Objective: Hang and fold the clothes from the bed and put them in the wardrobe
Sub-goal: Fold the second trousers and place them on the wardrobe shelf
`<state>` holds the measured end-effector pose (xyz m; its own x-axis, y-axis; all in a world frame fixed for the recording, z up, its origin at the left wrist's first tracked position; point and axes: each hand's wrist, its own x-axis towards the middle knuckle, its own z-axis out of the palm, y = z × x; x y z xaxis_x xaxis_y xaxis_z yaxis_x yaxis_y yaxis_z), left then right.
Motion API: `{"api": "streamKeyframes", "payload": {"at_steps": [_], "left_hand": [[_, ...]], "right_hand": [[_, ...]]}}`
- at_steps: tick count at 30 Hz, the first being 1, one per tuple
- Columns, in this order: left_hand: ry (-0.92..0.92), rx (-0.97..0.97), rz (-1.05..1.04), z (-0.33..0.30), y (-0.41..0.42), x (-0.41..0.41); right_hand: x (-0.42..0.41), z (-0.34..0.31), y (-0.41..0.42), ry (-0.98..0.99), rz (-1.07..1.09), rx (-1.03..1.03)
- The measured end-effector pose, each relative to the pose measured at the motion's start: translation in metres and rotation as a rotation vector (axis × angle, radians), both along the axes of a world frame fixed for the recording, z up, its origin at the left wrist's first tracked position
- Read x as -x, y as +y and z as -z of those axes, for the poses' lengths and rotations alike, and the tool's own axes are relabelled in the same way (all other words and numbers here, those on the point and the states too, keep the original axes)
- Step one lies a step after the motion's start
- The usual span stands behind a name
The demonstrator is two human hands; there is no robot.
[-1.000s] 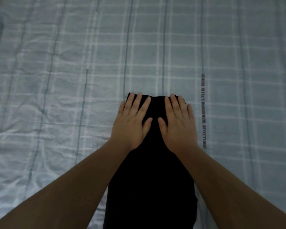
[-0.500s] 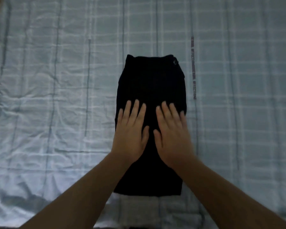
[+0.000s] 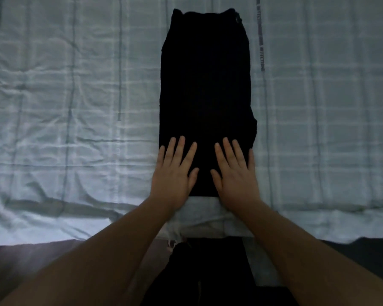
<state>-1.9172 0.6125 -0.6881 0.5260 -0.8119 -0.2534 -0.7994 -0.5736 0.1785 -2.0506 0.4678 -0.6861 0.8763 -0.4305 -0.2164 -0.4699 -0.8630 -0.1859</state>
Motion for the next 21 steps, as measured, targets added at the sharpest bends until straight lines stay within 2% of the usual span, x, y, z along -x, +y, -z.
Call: {"api": "streamKeyframes", "payload": {"at_steps": [2,4,8,12,17,21], "left_hand": [[0.000,0.043,0.021,-0.009,0.005,0.001],[0.008,0.099,0.115,-0.015,0.018,0.001],[0.054,0.070,0.403,-0.003,0.057,-0.007],[0.082,0.084,0.505,0.004,0.064,-0.028],[0.220,0.119,0.527,0.002,0.068,-0.052],[0.200,0.137,0.491,-0.001,0.073,-0.065]], "right_hand": [[0.009,-0.010,0.003,-0.071,-0.033,0.011],[0.024,-0.014,0.003,-0.130,-0.169,0.003],[0.050,0.000,-0.007,-0.021,-0.420,-0.027],[0.051,0.005,-0.019,-0.020,-0.426,-0.045],[0.054,0.002,-0.036,-0.089,-0.411,-0.114],[0.051,-0.001,-0.039,-0.080,-0.392,-0.115]]}}
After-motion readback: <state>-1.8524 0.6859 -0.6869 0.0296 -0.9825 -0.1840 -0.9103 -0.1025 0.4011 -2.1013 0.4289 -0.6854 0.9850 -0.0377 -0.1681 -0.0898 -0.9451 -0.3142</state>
